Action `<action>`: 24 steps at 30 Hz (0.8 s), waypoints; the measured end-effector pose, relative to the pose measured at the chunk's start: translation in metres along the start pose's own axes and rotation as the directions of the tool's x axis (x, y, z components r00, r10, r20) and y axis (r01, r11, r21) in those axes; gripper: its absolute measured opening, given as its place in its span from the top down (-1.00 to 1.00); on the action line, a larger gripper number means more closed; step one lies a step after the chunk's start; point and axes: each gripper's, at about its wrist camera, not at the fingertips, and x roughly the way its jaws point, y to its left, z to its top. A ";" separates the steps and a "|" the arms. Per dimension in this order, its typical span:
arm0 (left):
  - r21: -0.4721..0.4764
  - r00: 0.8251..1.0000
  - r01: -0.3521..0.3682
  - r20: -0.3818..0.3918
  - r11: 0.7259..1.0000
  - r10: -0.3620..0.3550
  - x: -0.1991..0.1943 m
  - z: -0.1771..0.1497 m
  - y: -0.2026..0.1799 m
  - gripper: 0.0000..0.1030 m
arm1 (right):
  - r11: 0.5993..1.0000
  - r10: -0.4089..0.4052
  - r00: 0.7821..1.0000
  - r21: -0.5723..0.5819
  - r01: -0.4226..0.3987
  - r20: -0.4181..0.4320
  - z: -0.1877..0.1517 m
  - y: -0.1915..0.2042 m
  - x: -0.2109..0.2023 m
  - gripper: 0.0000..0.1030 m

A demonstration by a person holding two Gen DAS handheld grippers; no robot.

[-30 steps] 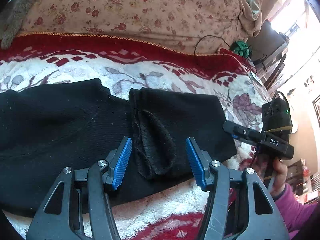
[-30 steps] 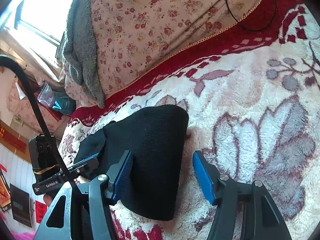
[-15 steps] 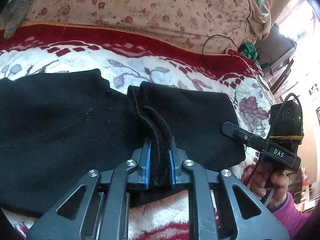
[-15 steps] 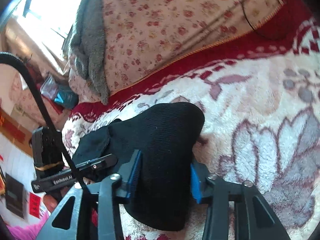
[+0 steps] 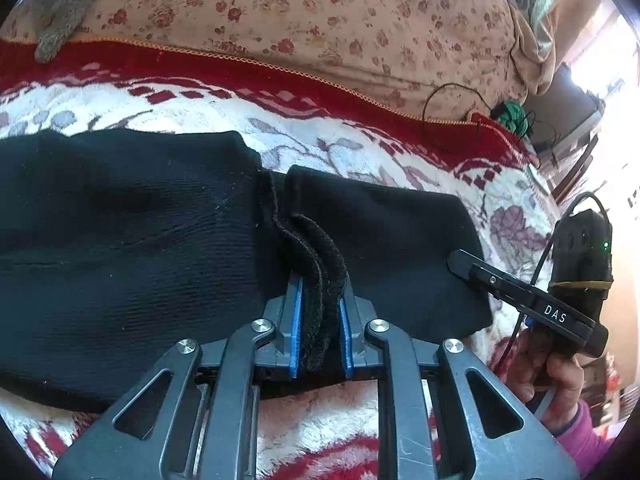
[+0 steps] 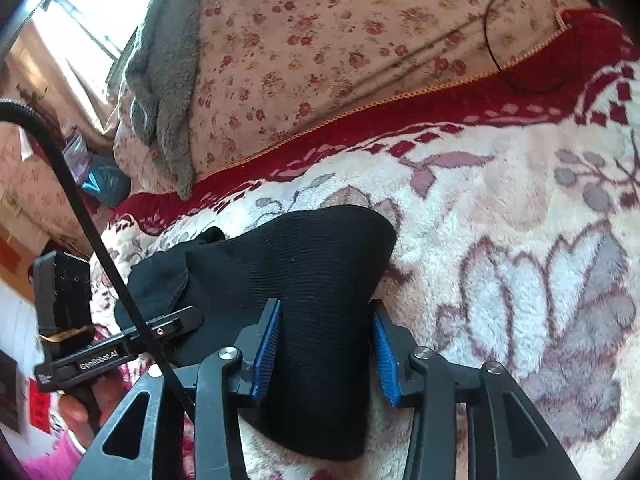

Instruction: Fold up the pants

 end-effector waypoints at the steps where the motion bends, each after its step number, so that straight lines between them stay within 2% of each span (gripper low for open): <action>1: -0.007 1.000 0.000 -0.001 1.000 0.000 -0.002 0.000 0.002 0.62 | 1.000 -0.018 1.000 -0.006 0.018 0.006 0.002 0.002 -0.004 0.21; 2: -0.012 1.000 -0.011 0.000 1.000 0.011 -0.006 -0.001 0.003 0.58 | 0.999 -0.042 0.999 -0.027 0.042 0.020 0.004 0.007 -0.011 0.21; 4: -0.003 0.999 -0.049 0.017 0.999 0.049 -0.016 -0.003 0.005 0.32 | 0.994 -0.073 0.996 -0.077 0.077 0.053 0.007 0.021 -0.023 0.20; 6: -0.003 0.996 -0.074 0.042 0.997 0.074 -0.028 -0.005 0.009 0.29 | 0.990 -0.086 0.994 -0.107 0.093 0.074 0.011 0.035 -0.030 0.20; 10: -0.061 0.992 -0.097 0.078 0.993 0.101 -0.055 -0.008 0.030 0.29 | 0.984 -0.051 0.995 -0.165 0.063 0.081 0.015 0.064 -0.031 0.19; 12: -0.120 0.988 -0.108 0.101 0.987 0.120 -0.073 -0.010 0.049 0.23 | 0.979 0.009 0.997 -0.203 0.006 0.074 0.017 0.082 -0.025 0.13; 14: -0.173 0.979 -0.134 0.130 0.976 0.158 -0.091 -0.014 0.067 0.11 | 0.969 0.081 0.996 -0.235 -0.072 0.028 0.018 0.100 -0.013 0.09; 17: -0.247 0.957 -0.176 0.182 0.953 0.224 -0.119 -0.021 0.095 0.09 | 0.944 0.186 0.981 -0.267 -0.191 -0.047 0.018 0.125 0.014 0.05; 19: -0.300 0.951 -0.170 0.201 0.939 0.236 -0.133 -0.027 0.112 0.09 | 0.931 0.206 0.974 -0.289 -0.224 -0.092 0.018 0.144 0.037 0.04; 22: -0.393 0.929 -0.195 0.220 0.898 0.298 -0.152 -0.039 0.140 0.09 | 0.903 0.248 0.957 -0.322 -0.285 -0.151 0.017 0.172 0.070 0.04; 24: -0.443 0.907 -0.231 0.225 0.867 0.356 -0.160 -0.047 0.151 0.08 | 0.883 0.280 0.939 -0.331 -0.333 -0.198 0.019 0.192 0.095 0.03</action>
